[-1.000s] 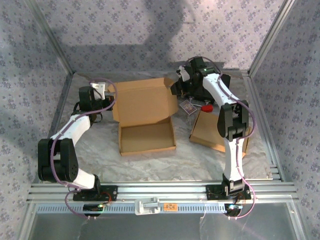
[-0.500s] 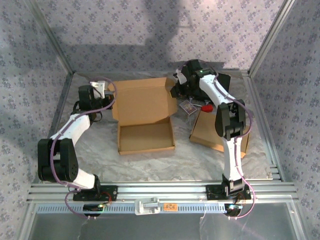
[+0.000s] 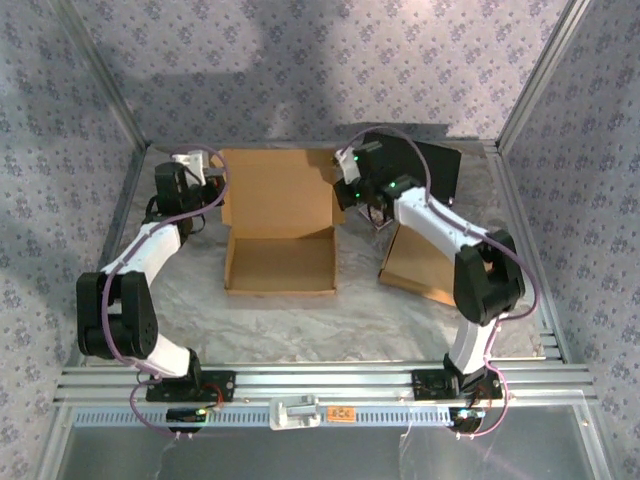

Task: Fold the paper box

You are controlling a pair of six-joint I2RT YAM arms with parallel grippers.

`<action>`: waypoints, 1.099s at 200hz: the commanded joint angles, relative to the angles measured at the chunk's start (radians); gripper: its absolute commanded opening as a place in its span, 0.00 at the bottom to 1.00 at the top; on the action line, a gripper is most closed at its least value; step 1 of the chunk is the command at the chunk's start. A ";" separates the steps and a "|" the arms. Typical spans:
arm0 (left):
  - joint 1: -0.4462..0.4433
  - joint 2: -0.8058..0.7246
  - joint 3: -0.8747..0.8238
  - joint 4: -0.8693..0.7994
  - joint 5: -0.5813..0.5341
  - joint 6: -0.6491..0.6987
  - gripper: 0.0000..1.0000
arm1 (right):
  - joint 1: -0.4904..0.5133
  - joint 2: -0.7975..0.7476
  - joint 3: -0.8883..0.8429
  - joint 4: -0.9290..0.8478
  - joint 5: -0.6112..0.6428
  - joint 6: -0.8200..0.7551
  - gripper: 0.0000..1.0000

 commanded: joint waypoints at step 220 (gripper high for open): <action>0.076 -0.002 0.647 -1.079 -0.178 -0.748 0.54 | 0.231 -0.115 -0.409 0.617 0.508 -0.413 0.00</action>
